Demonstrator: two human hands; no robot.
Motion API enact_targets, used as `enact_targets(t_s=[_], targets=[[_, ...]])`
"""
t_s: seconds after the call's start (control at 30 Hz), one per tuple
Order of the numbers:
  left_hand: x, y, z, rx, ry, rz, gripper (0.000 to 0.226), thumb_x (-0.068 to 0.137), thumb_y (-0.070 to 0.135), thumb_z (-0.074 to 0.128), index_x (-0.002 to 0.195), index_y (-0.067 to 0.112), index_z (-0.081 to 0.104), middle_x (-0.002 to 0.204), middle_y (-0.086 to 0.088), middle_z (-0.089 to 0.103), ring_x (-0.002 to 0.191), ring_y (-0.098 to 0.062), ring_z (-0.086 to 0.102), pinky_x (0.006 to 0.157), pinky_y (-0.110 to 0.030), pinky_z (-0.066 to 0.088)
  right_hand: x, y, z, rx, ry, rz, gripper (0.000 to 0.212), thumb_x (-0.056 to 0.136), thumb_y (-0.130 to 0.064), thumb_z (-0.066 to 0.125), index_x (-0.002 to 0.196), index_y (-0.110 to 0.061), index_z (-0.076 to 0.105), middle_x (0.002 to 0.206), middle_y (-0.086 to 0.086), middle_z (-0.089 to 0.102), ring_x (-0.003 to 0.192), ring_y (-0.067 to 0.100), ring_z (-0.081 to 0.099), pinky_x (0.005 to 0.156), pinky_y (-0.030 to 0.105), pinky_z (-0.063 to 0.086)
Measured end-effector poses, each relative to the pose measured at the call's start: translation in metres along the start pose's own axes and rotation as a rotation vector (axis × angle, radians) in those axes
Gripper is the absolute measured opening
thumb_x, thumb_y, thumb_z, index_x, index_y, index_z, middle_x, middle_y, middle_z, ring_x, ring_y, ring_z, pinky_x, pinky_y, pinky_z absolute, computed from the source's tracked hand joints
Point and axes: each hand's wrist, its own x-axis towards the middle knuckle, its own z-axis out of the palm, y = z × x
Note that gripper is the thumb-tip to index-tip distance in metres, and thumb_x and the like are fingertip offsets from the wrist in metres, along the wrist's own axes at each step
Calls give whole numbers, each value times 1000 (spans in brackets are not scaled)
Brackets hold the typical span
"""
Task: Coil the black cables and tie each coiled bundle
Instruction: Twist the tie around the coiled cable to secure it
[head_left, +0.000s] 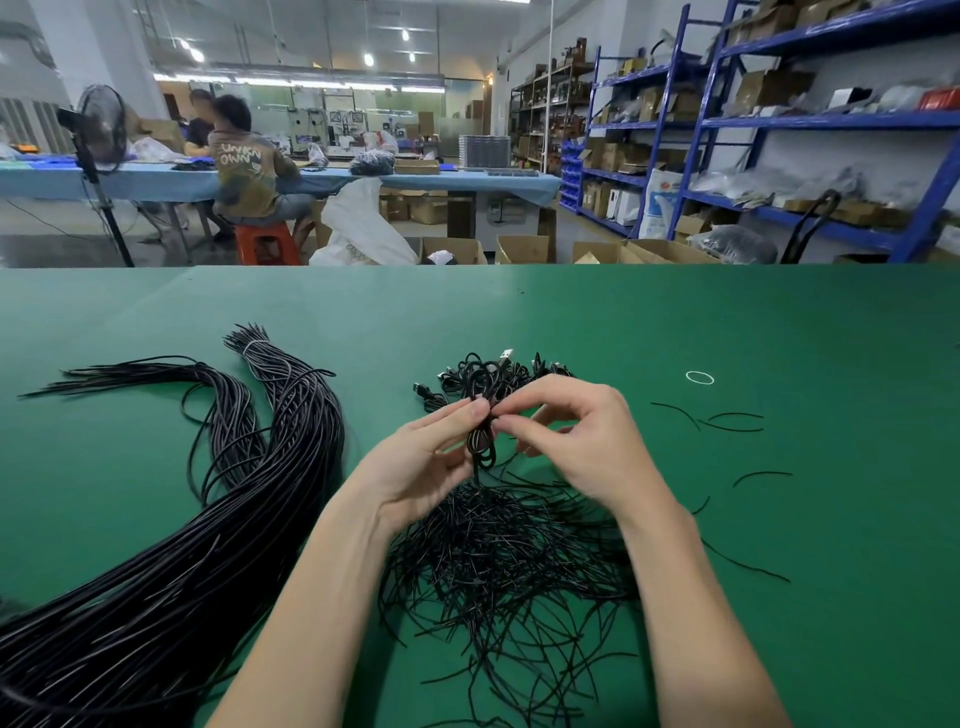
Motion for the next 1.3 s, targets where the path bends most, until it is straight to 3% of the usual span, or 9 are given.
enact_targets(t_s=[0.2,0.37,0.53,0.6,0.67,0.77,0.87,1.1,1.3], targets=[[2,-3,2,-33,-25,27,26,62,11,82,88,10,82,93,-7,76,72,-11,71,67,-20,58,0,2,7,29,21,109,17,86,-14,81,80,-29,77,74,-9,73,56,8,64,53,27,57],[1,2,-4,162,-79,197,24,67,13,83,90,11,82,105,-10,76,98,-14,71,87,-20,53,1,4,21,555,-2,409,21,91,-3,72,76,-16,81,65,-3,67,56,5,56,52,17,48],[0,4,-4,491,17,372,36,65,23,88,98,11,80,103,-8,77,99,-14,71,84,-16,51,1,11,23,965,-9,797,37,95,3,59,68,-8,82,66,2,67,51,4,56,44,10,47],[2,0,-1,374,70,302,47,61,26,89,102,8,78,105,-9,77,100,-15,70,84,-20,52,2,12,22,881,-13,752,24,93,-4,66,76,-9,82,70,1,69,54,4,58,45,11,47],[3,-3,2,171,76,197,42,63,24,86,101,8,77,103,-9,76,93,-15,71,81,-22,54,3,10,19,605,3,591,6,91,-13,75,90,-13,81,79,-2,75,59,6,64,51,16,51],[2,-2,5,14,98,99,23,69,18,79,91,11,79,90,-6,76,74,-9,71,64,-17,55,4,10,11,152,61,278,20,86,-17,82,102,-27,76,95,-9,78,65,12,71,60,24,57],[0,1,5,-70,117,28,11,68,18,80,76,11,82,82,-7,76,67,-10,71,57,-16,55,3,7,5,-122,13,24,25,83,-20,84,96,-39,77,99,-23,74,69,8,70,67,15,53],[-2,-1,7,-92,94,-22,10,67,16,79,75,11,80,76,-5,74,60,-8,68,56,-18,57,2,6,4,-192,52,-93,10,85,-24,82,90,-32,80,88,-24,73,78,5,68,62,8,44],[-3,2,9,-162,16,17,20,72,9,72,90,3,77,81,-8,75,62,-10,70,56,-18,56,4,-2,10,-76,75,-12,13,87,-20,81,85,-32,78,79,-17,74,68,5,68,63,21,54]])
